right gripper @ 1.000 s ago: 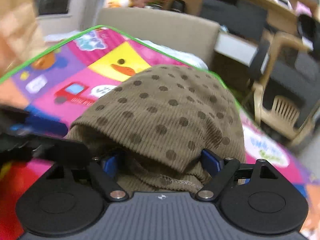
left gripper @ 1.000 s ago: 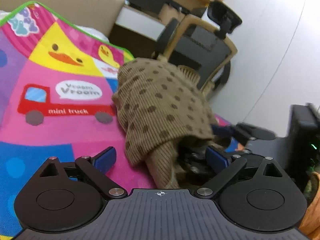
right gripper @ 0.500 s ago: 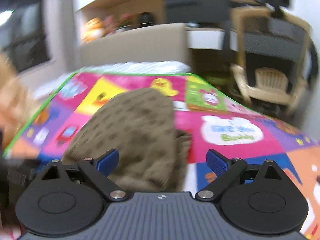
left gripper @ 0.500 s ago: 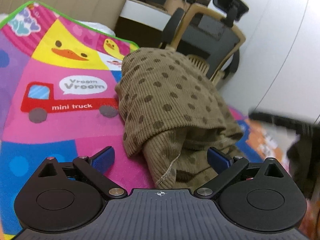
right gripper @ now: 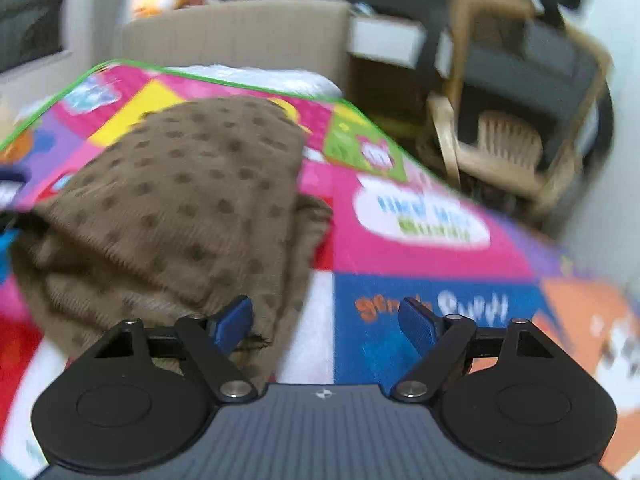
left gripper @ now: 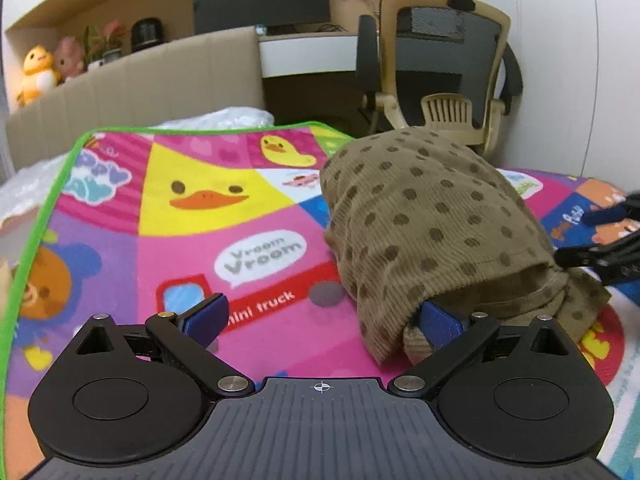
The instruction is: Fold clothes
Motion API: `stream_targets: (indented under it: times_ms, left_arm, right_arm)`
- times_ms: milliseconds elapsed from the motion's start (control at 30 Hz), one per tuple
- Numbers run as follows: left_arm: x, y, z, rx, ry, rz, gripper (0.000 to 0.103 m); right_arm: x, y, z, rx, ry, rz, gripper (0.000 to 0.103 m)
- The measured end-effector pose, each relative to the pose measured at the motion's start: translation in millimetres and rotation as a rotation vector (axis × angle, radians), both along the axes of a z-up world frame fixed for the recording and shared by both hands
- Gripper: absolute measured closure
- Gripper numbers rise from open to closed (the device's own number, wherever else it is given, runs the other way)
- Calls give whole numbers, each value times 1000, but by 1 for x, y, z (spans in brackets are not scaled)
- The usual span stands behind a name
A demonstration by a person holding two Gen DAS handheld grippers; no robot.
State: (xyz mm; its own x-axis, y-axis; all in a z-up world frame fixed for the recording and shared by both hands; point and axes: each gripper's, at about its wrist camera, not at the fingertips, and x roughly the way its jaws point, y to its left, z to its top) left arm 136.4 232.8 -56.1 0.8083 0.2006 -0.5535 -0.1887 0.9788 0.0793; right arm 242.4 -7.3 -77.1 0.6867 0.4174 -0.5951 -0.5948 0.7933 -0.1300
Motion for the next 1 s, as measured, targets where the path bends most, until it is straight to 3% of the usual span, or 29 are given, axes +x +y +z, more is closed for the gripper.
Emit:
stream_targets:
  times_ms: [267,467,533,633,667,767,867,1000]
  left_arm:
    - [5,7,-2,32,-2,36,0]
    - [2,18,-1,36,12,103,1]
    - [-5,21,7,0,-7,97,1]
    - [-20,21,25,-128,-86,5,1]
    - [-23,19,30,-180,-118,-51,1]
    - [-20,0,32,-224,-157,-186,1]
    - [-14,-7,15,-222,-81,-182,1]
    - [-6,-16,-8,-216,23,-173,1]
  right_arm:
    - [-41,29,10,-12,-117,206,29]
    - [-27,29,4,-3,-74,104,34]
    - [-27,20,5,-13,-75,73,34]
    - [-25,3,11,24,-39,36,34]
    - [-23,-4,14,66,-13,30,34]
    - [-12,-18,30,245,63,8,24]
    - [8,-8,36,315,91,-27,17]
    - [34,22,10,168,133,-94,16]
